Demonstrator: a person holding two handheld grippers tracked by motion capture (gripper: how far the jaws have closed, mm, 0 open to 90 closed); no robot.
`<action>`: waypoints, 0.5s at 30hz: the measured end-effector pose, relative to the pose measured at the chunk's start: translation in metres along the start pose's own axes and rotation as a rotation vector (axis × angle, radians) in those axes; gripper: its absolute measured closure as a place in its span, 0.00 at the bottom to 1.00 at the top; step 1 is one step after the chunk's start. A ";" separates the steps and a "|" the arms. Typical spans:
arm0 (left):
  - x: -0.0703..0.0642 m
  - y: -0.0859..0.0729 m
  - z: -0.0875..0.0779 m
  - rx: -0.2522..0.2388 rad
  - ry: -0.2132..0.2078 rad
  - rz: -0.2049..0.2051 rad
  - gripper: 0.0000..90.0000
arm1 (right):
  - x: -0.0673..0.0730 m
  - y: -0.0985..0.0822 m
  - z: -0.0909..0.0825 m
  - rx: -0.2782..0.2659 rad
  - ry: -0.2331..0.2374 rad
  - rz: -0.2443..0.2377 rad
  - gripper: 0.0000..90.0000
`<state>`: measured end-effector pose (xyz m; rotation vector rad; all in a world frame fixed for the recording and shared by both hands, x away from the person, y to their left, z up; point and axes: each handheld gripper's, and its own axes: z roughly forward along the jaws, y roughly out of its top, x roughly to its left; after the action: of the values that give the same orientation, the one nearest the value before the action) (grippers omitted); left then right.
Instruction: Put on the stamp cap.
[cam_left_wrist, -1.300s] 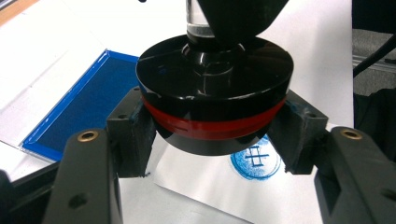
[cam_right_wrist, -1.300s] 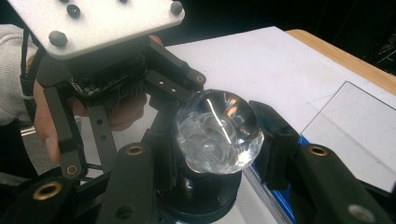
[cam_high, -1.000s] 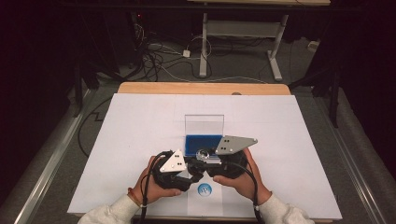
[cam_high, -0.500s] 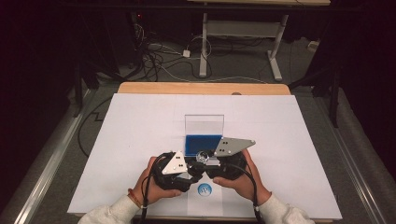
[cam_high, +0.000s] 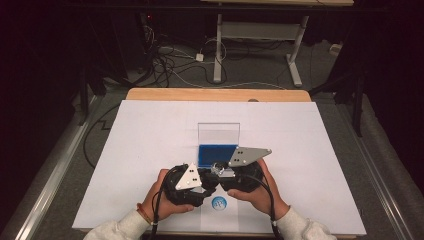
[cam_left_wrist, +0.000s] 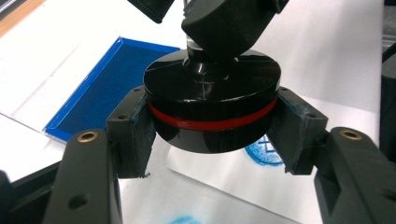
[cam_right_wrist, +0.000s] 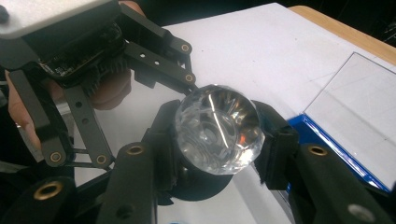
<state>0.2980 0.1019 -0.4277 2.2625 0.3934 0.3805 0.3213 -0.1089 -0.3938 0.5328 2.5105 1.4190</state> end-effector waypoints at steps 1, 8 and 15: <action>0.000 0.000 0.001 0.006 0.002 0.004 0.41 | 0.000 0.000 0.001 0.003 0.000 0.003 0.64; 0.000 0.000 0.001 0.009 0.005 0.009 0.41 | 0.000 0.000 0.002 0.016 -0.011 -0.001 0.64; 0.000 -0.001 0.004 0.018 -0.007 0.015 0.40 | -0.001 -0.003 0.004 0.027 -0.005 0.011 0.64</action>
<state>0.2990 0.0999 -0.4312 2.2843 0.3784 0.3785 0.3228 -0.1071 -0.3981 0.5556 2.5300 1.3871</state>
